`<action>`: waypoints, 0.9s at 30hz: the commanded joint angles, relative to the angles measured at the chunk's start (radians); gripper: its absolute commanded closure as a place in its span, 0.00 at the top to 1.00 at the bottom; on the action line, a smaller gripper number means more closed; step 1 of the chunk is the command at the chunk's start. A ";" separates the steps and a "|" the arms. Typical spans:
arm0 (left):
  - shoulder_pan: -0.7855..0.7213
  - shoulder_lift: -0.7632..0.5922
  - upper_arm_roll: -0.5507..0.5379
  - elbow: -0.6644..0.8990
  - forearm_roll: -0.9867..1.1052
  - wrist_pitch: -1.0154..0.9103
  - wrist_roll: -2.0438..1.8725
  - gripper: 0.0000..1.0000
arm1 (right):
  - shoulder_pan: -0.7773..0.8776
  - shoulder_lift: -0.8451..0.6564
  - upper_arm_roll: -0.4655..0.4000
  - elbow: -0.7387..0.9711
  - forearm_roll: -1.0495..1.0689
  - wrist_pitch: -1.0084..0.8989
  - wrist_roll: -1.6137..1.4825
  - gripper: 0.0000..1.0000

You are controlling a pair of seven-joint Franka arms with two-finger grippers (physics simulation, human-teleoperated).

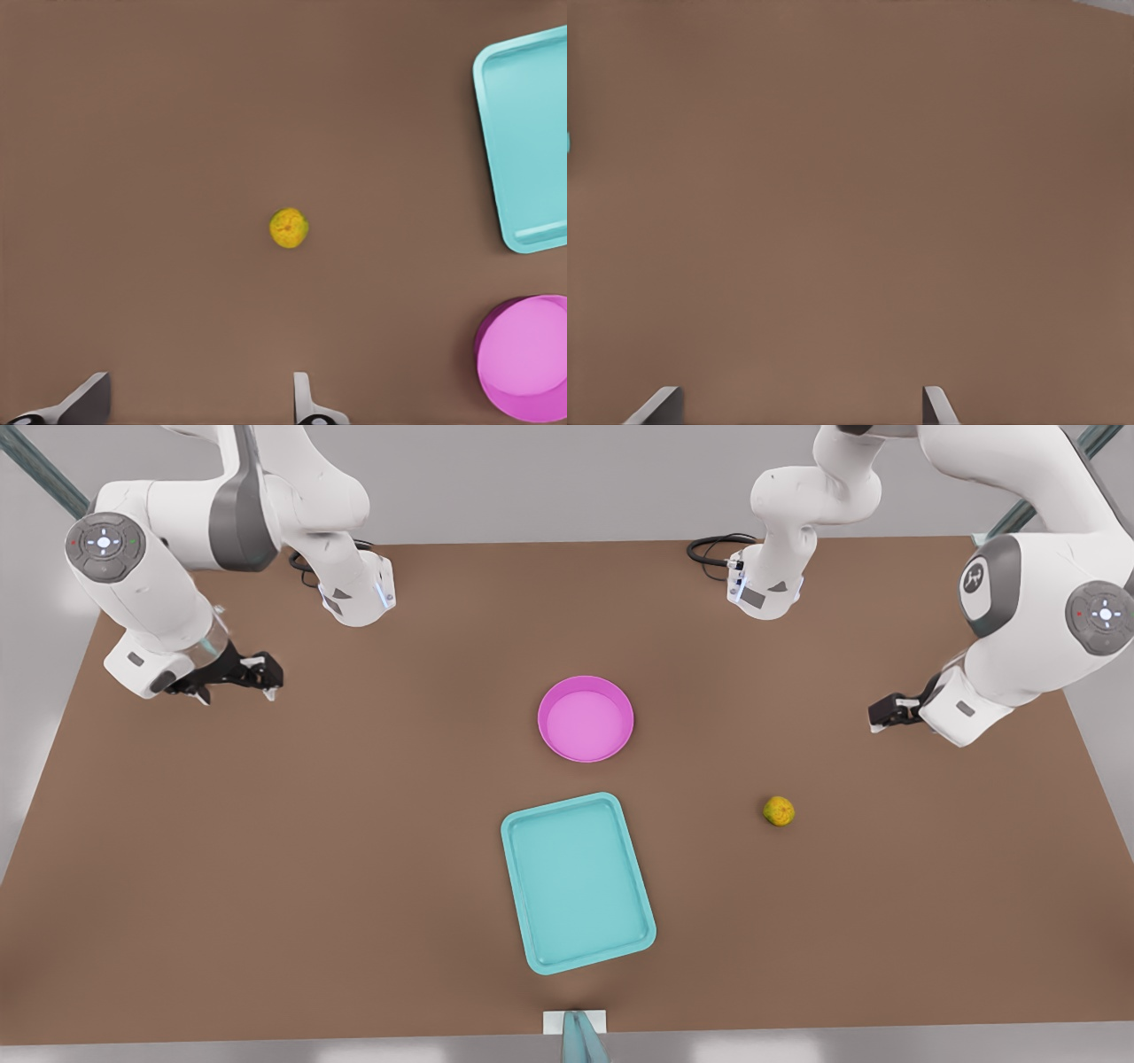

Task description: Place the orange on the plate with the left arm and the plate on the tray with the right arm

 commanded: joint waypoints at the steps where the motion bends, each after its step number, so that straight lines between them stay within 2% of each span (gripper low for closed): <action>1: 0.002 0.000 0.001 0.001 0.007 -0.004 -0.014 1.00 | -0.002 0.001 0.000 0.001 0.014 0.052 0.012 1.00; 3: 0.005 0.014 0.024 -0.053 0.007 -0.044 -0.026 1.00 | -0.001 0.001 0.001 0.001 0.014 0.052 0.013 1.00; 4: 0.010 0.069 0.087 -0.148 0.012 0.066 -0.093 1.00 | -0.001 0.003 0.001 0.001 0.014 0.052 0.013 1.00; 5: 0.015 0.098 0.121 -0.276 0.006 0.289 -0.035 1.00 | -0.001 0.006 0.001 0.001 0.014 0.052 0.013 1.00; 7: 0.064 0.179 0.124 -0.415 0.004 0.608 0.170 1.00 | -0.001 0.013 0.001 0.002 0.016 0.052 0.013 1.00; 11: 0.065 0.235 0.147 -0.559 -0.013 0.912 0.220 1.00 | -0.001 0.023 0.001 0.002 0.016 0.054 0.013 1.00; 16: -0.007 0.224 0.147 -0.672 -0.034 0.909 0.207 1.00 | -0.002 0.030 0.001 0.002 0.033 0.058 0.013 1.00; 22: -0.145 0.221 0.147 -0.663 -0.037 0.935 0.144 1.00 | -0.002 0.036 0.001 0.001 0.034 0.057 0.015 1.00; 27: -0.159 0.262 0.147 -0.666 -0.037 0.923 0.132 1.00 | -0.002 0.042 0.001 0.001 0.036 0.055 0.015 1.00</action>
